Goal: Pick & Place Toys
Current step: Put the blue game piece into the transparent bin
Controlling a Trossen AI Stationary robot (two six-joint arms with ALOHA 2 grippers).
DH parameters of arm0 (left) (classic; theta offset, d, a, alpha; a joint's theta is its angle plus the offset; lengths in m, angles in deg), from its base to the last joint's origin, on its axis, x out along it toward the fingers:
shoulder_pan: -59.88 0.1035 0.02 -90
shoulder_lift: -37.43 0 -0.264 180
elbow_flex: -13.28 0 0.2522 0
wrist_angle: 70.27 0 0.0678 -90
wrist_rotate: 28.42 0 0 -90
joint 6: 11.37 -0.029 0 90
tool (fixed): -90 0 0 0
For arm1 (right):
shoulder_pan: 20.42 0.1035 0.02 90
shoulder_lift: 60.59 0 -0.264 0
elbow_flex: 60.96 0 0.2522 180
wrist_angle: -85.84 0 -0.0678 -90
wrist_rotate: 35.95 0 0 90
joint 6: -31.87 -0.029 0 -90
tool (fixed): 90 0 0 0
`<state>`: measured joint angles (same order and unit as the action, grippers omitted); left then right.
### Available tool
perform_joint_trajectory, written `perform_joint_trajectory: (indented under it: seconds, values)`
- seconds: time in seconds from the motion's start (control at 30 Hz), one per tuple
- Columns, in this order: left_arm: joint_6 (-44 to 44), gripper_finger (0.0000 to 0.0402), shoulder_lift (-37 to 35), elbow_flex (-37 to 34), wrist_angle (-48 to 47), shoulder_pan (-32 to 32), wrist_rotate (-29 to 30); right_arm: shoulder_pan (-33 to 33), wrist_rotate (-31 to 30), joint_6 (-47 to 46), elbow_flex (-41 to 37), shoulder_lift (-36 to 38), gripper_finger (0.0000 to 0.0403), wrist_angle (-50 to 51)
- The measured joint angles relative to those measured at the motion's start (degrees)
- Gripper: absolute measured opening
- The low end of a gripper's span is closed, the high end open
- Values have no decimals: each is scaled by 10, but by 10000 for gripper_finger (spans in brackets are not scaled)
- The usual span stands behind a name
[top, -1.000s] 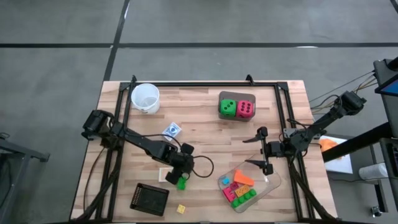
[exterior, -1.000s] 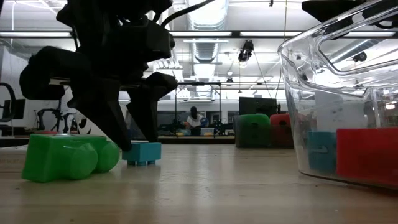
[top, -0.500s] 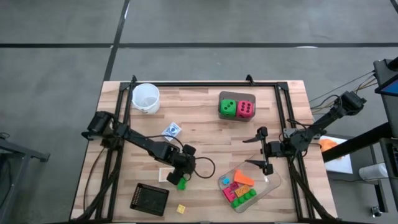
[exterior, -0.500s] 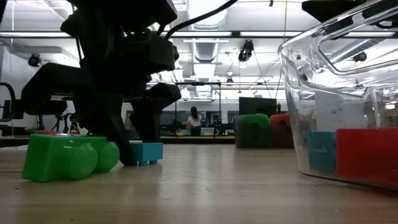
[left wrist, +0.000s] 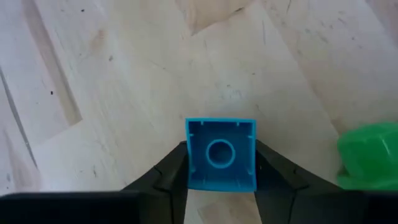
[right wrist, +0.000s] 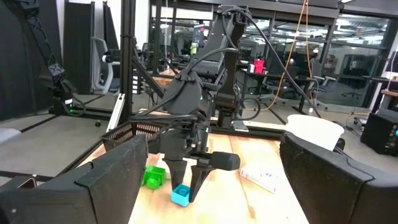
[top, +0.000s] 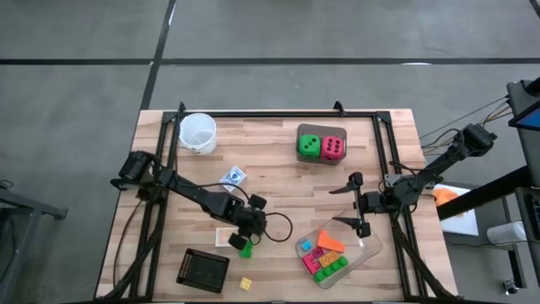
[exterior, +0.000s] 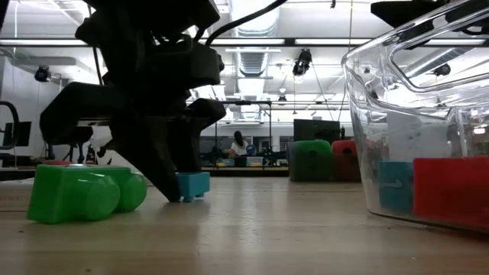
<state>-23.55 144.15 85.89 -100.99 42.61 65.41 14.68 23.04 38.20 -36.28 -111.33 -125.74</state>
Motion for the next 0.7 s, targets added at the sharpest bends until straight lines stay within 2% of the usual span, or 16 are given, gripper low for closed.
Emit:
perform_joint_trajectory:
  seconds: [0.1,0.23,0.37,0.57,0.63,0.7]
  values:
    - [2,132,0,0,4,0,0,0,0,-1,0,0,356,0]
    - [14,132,-8,-1,63,0,1,0,0,-1,0,0,356,0]
    - [12,132,-19,-2,208,0,-8,-1,0,0,0,0,356,0]
    - [2,132,-15,-4,478,0,-88,-1,0,0,0,0,356,0]
    - [2,132,-9,7,505,-1,-95,-1,0,0,0,0,356,0]
    - [5,132,-4,25,480,-1,-97,-2,0,2,0,0,356,0]
